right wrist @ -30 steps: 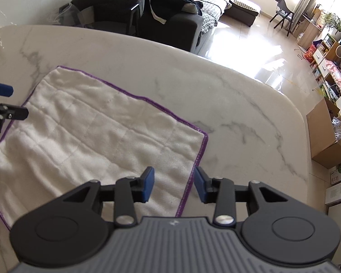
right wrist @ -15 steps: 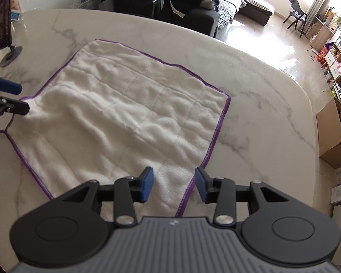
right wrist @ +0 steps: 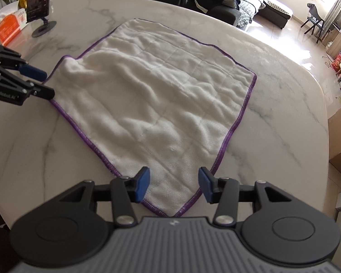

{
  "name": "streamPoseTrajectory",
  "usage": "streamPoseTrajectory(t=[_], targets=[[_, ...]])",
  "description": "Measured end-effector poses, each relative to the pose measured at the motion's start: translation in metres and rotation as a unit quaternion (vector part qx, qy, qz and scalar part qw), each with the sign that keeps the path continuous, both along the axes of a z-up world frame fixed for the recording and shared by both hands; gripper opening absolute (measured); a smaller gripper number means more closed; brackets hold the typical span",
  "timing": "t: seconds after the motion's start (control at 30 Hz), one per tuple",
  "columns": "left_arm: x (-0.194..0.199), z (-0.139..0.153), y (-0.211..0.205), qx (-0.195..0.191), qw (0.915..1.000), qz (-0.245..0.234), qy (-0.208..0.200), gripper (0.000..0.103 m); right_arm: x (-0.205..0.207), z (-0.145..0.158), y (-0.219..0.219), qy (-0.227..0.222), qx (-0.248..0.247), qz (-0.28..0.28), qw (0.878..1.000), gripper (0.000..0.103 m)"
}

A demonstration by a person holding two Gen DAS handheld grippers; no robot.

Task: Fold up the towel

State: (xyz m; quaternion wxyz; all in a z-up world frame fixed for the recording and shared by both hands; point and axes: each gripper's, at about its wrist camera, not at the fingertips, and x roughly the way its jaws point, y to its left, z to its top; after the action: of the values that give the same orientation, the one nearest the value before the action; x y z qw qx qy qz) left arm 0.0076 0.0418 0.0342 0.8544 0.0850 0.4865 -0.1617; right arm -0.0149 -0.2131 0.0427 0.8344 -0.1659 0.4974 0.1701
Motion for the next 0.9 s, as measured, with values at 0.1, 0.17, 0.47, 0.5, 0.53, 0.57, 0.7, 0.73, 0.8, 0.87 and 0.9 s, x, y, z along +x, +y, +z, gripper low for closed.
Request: streamPoseTrajectory(t=[0.1, 0.17, 0.47, 0.5, 0.53, 0.57, 0.7, 0.73, 0.8, 0.87, 0.9], targets=[[0.000, 0.000, 0.002, -0.008, 0.9999, 0.000, -0.009, 0.048, -0.005, -0.003, 0.000, -0.001, 0.002, 0.001, 1.000, 0.052], [0.002, 0.000, 0.003, -0.013, 0.9998, -0.001, -0.014, 0.048, -0.006, -0.003, -0.001, 0.001, 0.006, -0.002, 1.000, 0.052], [0.004, -0.001, 0.007, -0.040, 0.9992, -0.003, -0.004, 0.005, -0.009, -0.005, -0.002, -0.003, 0.005, 0.006, 1.000, 0.050], [0.003, 0.000, 0.006, -0.039, 0.9992, -0.004, -0.003, 0.005, -0.009, -0.005, -0.003, -0.001, 0.008, 0.007, 1.000, 0.049], [0.001, 0.000, 0.006, -0.037, 0.9993, -0.006, -0.002, 0.005, -0.009, -0.004, -0.003, 0.002, 0.014, 0.010, 1.000, 0.040], [-0.001, 0.000, 0.005, -0.036, 0.9993, -0.007, -0.001, 0.005, -0.009, -0.004, -0.004, 0.008, 0.024, 0.016, 1.000, 0.026], [-0.006, 0.002, 0.005, -0.041, 0.9990, -0.013, 0.011, 0.004, -0.009, -0.003, -0.003, 0.012, 0.026, 0.024, 0.999, 0.001], [-0.008, 0.003, 0.006, -0.042, 0.9990, -0.015, 0.012, 0.004, -0.009, -0.002, -0.004, 0.010, 0.022, 0.024, 0.999, 0.001], [-0.011, 0.005, 0.006, -0.041, 0.9989, -0.019, 0.016, 0.004, -0.008, -0.001, -0.008, 0.013, 0.027, 0.022, 0.999, 0.000], [-0.014, 0.005, 0.006, -0.040, 0.9986, -0.026, 0.021, 0.004, -0.008, 0.001, -0.013, 0.012, 0.026, 0.021, 0.999, 0.000], [-0.016, 0.006, 0.005, -0.039, 0.9984, -0.032, 0.025, 0.004, -0.009, 0.002, -0.015, 0.011, 0.022, 0.021, 0.999, 0.000]])
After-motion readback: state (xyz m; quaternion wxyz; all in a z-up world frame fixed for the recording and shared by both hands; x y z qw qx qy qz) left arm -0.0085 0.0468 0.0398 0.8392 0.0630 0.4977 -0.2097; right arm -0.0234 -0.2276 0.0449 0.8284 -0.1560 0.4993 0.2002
